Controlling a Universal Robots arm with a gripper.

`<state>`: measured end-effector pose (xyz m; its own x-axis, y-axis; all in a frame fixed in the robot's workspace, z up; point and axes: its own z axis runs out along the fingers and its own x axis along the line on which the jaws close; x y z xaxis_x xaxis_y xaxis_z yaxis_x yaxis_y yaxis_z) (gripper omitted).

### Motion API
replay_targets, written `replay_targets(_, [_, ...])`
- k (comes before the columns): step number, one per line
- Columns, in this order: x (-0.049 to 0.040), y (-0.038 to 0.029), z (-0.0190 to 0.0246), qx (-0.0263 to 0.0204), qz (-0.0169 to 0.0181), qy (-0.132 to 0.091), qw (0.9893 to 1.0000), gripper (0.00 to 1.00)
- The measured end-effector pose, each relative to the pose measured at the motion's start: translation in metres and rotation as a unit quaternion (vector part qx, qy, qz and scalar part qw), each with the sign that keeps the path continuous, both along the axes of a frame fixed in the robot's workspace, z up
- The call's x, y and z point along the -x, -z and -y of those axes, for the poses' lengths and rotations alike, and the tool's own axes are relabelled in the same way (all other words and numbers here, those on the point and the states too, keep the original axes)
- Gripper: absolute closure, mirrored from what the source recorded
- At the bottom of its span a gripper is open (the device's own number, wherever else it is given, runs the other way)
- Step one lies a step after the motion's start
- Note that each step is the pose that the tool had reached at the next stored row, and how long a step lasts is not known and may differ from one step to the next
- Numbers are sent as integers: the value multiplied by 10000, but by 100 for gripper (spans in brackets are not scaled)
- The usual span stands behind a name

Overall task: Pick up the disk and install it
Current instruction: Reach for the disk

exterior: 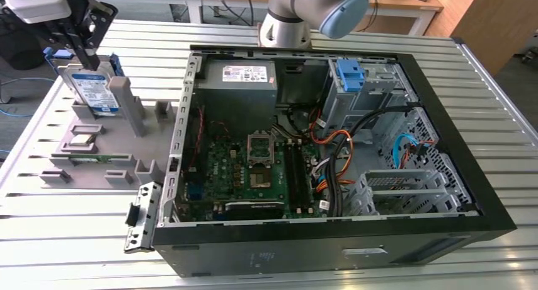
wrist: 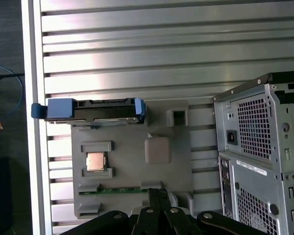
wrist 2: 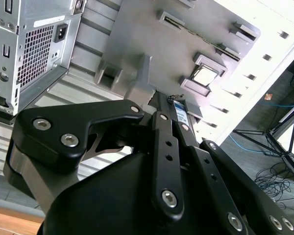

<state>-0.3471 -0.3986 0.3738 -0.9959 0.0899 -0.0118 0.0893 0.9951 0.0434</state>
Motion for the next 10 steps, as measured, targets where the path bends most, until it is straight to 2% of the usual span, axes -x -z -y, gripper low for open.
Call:
replay_targets(7, [5, 0, 0, -1, 0, 3, 10000, 89])
replay_targets(10, [6, 0, -15, -3, 0, 3, 10000, 89])
